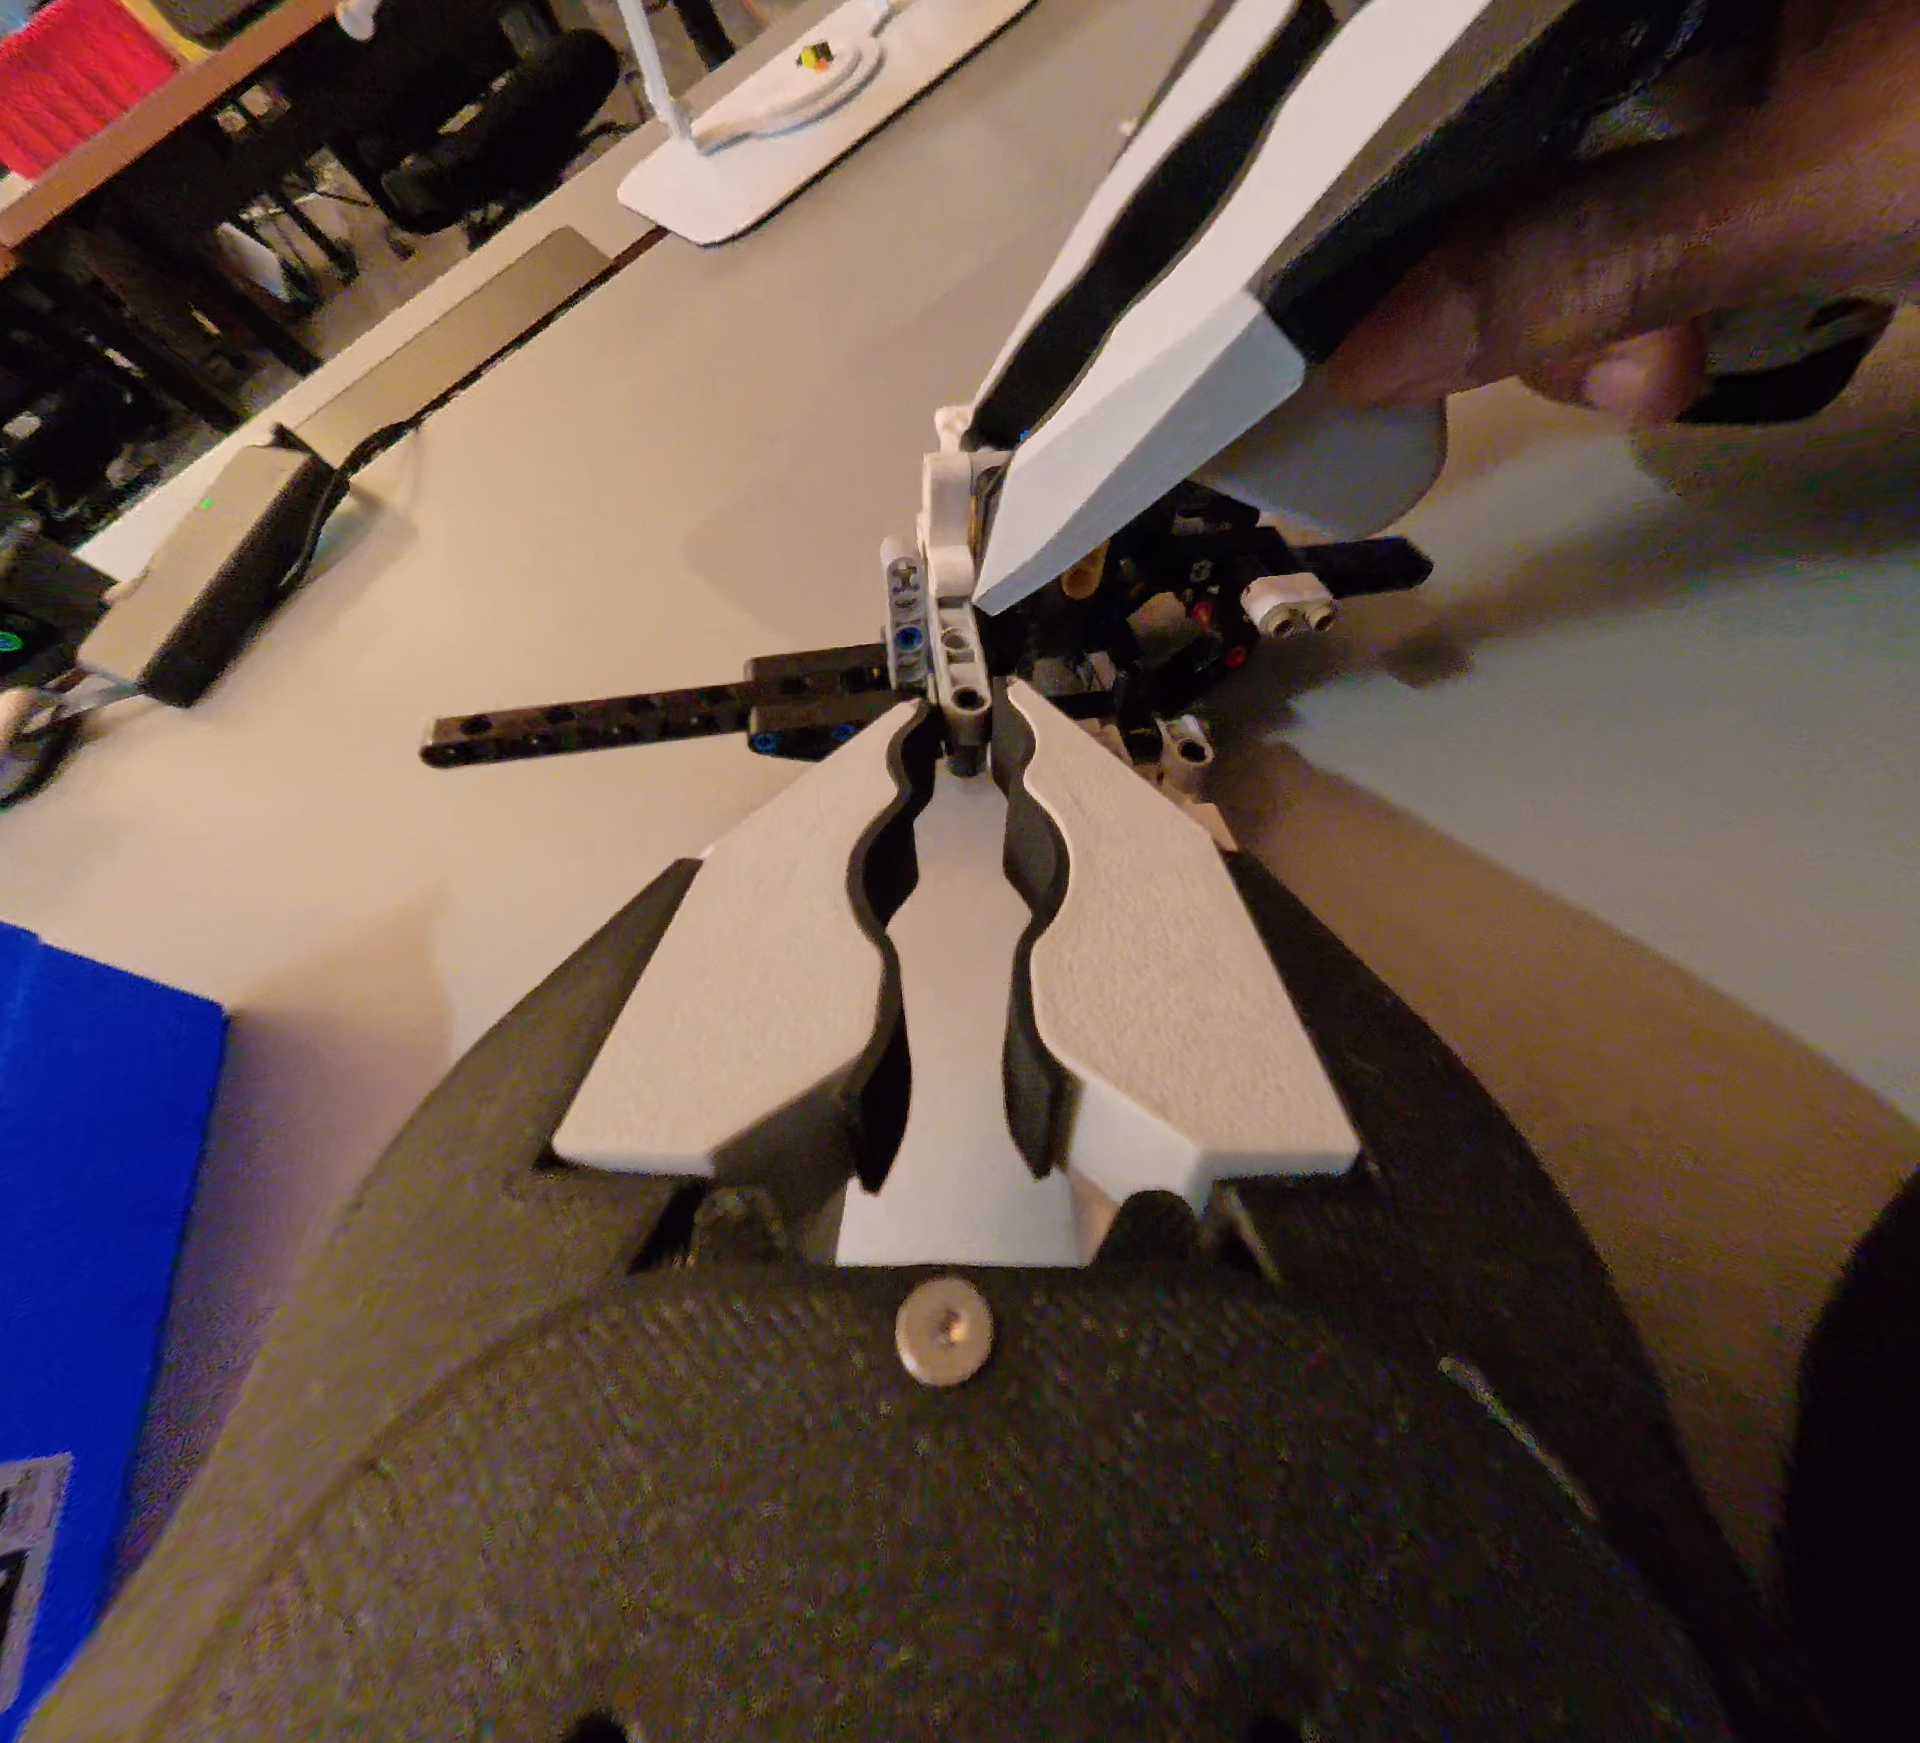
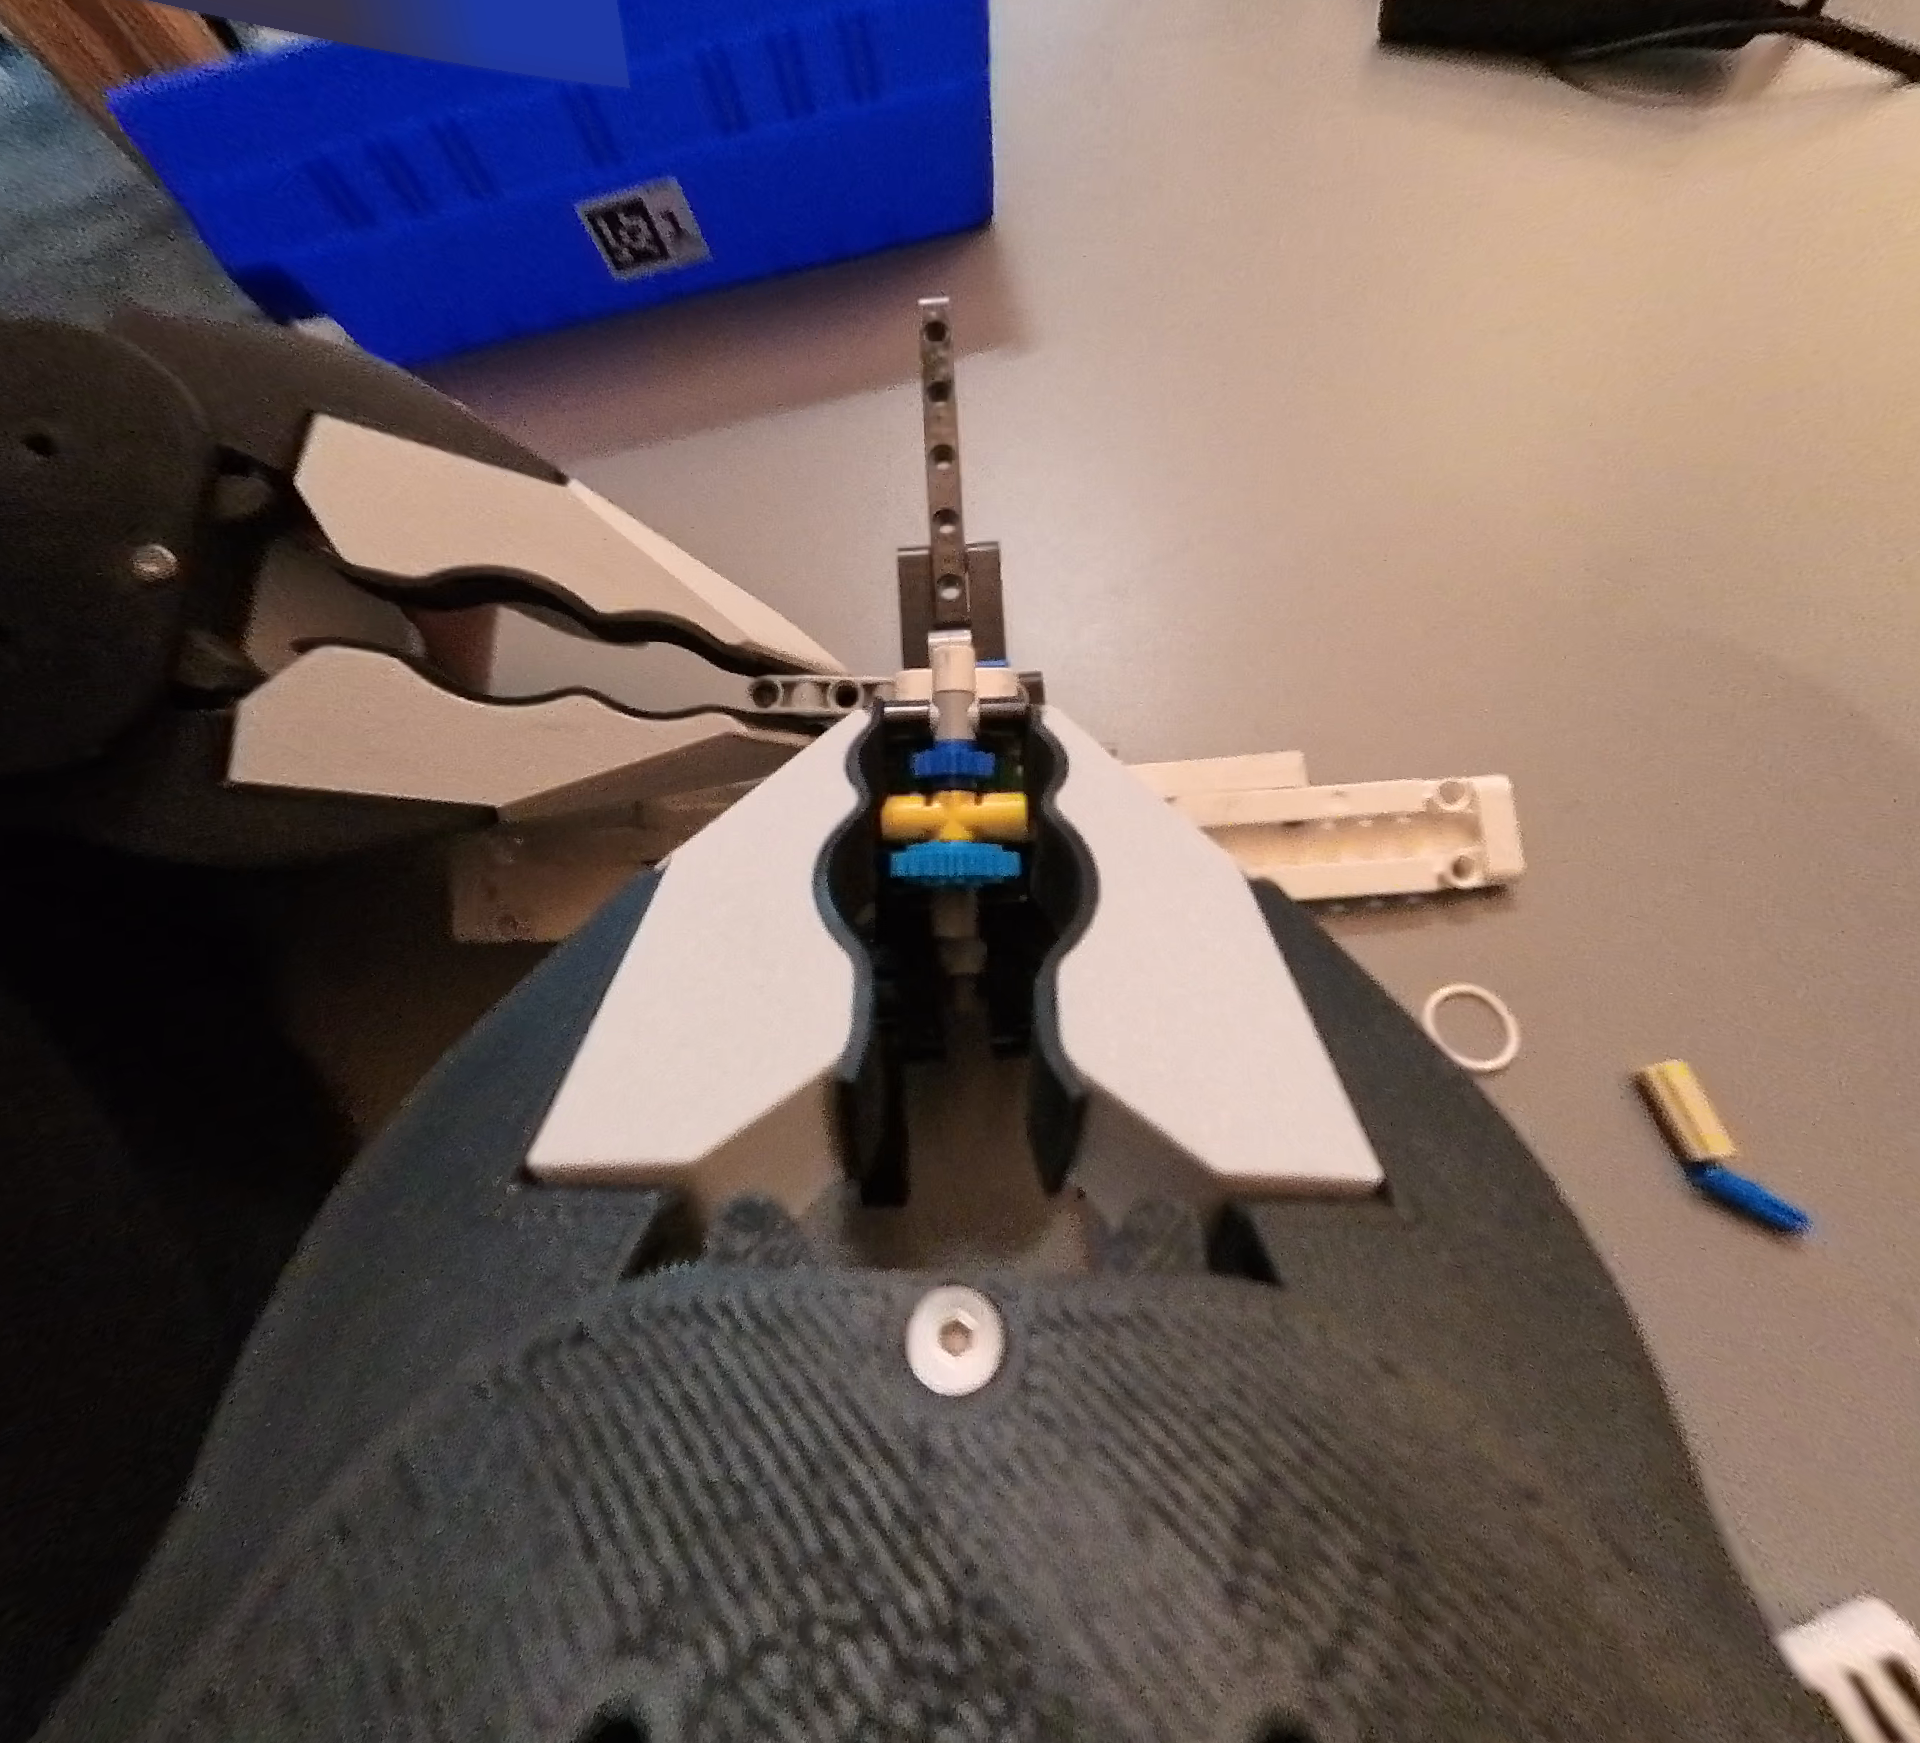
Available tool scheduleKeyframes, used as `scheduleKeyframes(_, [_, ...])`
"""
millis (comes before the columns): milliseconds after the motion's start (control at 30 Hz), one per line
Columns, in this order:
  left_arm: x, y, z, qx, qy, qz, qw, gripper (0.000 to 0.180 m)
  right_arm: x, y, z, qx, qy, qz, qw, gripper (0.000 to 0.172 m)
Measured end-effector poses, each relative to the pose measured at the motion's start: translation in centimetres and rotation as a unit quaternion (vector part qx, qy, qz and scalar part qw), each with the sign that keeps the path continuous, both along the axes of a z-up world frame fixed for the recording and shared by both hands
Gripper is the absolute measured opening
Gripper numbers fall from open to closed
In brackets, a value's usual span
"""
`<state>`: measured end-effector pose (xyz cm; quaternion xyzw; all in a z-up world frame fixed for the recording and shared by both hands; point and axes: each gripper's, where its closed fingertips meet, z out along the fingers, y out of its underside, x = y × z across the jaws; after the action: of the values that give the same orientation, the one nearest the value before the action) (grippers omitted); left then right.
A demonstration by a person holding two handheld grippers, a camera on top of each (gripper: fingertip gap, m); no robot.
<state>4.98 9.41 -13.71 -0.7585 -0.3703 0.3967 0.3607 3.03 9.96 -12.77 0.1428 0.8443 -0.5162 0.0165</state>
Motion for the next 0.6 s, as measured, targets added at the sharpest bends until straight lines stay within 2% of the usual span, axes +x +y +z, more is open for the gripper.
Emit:
scheduleKeyframes(67, [0.2, 0.2, 0.3, 0.013, 0.005, -0.012, 1.000, 0.009, 0.0, 0.4, 0.3, -0.023, -0.019, 0.001, 1.000, 0.024])
scheduleKeyframes(233, [0.8, 0.8, 1.3, 0.048, 0.019, -0.046, 0.998, 0.013, -0.5, 1.1, 0.2, -0.029, -0.004, -0.015, 0.999, 0.024])
scheduleKeyframes(400, [1.0, 1.3, 1.2, 0.091, -0.015, -0.080, 0.993, 0.008, -0.4, 1.5, 0.7, -0.063, -0.022, -0.021, 0.998, 0.024])
scheduleKeyframes(600, [1.0, 1.9, 0.9, 0.095, -0.029, -0.101, 0.990, 0.004, -1.0, 2.1, 1.8, -0.115, -0.073, -0.027, 0.990, 0.024])
